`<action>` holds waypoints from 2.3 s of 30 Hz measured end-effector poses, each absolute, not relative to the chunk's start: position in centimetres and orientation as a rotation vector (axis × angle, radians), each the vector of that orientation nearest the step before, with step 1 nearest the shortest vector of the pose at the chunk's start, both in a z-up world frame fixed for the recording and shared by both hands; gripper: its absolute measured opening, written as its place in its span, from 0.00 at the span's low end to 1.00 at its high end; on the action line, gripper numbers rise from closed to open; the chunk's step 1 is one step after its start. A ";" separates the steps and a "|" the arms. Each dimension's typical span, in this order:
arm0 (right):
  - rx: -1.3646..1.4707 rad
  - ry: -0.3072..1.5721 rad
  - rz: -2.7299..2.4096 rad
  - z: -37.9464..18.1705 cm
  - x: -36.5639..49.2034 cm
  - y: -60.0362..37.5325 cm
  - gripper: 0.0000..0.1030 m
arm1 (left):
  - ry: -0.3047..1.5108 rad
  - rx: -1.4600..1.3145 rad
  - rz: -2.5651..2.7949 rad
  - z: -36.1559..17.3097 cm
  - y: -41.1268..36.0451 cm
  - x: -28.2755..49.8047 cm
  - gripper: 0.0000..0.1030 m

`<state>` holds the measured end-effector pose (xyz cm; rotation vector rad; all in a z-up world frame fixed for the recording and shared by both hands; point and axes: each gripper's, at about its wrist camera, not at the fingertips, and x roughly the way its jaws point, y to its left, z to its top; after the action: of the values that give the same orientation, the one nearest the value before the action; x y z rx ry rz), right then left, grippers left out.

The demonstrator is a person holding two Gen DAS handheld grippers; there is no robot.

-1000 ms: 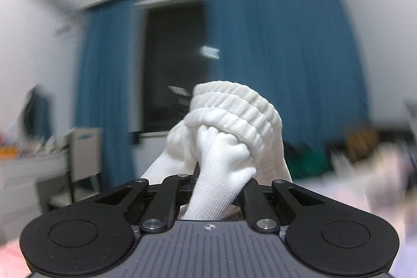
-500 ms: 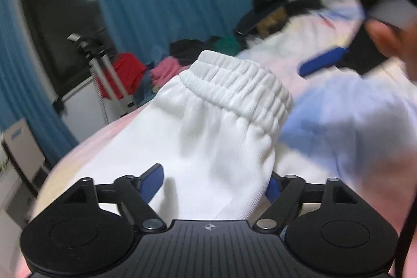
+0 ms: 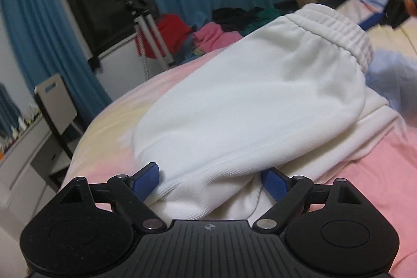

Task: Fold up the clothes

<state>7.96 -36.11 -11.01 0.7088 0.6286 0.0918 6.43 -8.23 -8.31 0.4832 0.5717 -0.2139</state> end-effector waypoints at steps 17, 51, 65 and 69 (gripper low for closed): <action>0.556 0.620 0.414 -13.5 15.1 -33.6 0.33 | 0.609 0.269 -0.145 -6.9 -2.8 4.7 0.84; 0.933 0.535 0.030 -13.5 2.8 -37.4 0.79 | 0.573 0.008 -0.123 -5.4 0.6 5.0 0.82; 0.733 0.741 0.013 -18.1 5.1 -30.0 0.81 | 0.654 -0.224 -0.025 -5.9 4.3 5.7 0.85; 0.796 0.762 0.044 -19.6 6.2 -30.3 0.87 | 0.708 -0.389 -0.009 -6.6 6.4 6.2 0.85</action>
<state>6.16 -30.25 -19.64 0.7960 0.7620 0.0441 6.23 6.37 -6.58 -0.3887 0.7085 -0.0088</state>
